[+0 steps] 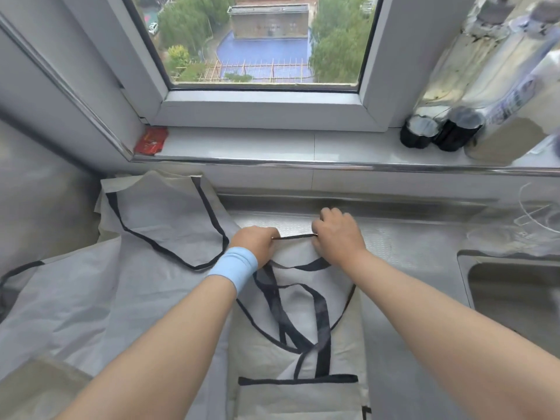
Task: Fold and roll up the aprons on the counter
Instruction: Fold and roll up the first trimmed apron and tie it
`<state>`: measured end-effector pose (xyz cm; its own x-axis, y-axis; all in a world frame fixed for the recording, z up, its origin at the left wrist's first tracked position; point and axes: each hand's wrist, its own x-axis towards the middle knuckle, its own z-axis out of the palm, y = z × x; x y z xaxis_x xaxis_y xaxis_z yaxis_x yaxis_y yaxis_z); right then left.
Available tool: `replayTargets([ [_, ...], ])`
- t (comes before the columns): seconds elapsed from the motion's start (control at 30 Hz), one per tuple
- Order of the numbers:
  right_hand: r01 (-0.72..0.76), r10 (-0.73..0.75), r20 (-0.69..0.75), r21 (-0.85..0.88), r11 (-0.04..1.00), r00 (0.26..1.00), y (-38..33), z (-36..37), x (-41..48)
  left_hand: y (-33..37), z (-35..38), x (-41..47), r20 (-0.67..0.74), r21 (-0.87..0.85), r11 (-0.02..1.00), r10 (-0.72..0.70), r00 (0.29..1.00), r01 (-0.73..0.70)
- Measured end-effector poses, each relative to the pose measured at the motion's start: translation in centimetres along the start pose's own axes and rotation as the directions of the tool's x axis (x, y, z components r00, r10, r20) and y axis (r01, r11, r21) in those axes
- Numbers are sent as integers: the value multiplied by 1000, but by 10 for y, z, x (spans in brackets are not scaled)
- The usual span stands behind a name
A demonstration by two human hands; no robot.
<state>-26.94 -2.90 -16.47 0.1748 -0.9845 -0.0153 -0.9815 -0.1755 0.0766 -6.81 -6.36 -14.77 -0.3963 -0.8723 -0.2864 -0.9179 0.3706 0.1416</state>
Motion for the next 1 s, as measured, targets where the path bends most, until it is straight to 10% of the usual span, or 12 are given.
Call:
replayTargets([
  [0.13,-139,134,46,152,979,990,9,0,0,-16,-12,16,-72,-118,969,-228,971,219],
  [0.27,69,46,-266,405,912,963,-8,-7,-24,-18,-12,3,-228,-275,957,-161,960,96],
  [0.4,143,-229,219,347,927,949,-33,-11,-48,-13,-10,-29,-347,-320,944,-31,937,-87],
  [0.53,13,-175,352,419,908,920,-38,-7,-40,-17,-1,-52,-311,-71,942,292,905,-328],
  [0.6,-259,47,347,594,761,937,-37,-16,-32,-18,2,-59,-268,0,947,310,912,-322],
  [0.67,-496,257,426,779,384,868,-33,-30,-18,-13,3,-66,-325,10,965,250,912,-261],
  [0.77,-608,354,562,794,24,748,-27,-48,-2,-1,7,-73,-404,-213,974,-13,914,-80],
  [0.87,-598,385,572,799,-63,724,-26,-52,4,13,3,-71,82,-270,921,-268,960,280],
  [1.0,-599,395,598,789,-137,697,-29,-44,-2,29,8,-72,402,-43,949,-270,875,312],
])
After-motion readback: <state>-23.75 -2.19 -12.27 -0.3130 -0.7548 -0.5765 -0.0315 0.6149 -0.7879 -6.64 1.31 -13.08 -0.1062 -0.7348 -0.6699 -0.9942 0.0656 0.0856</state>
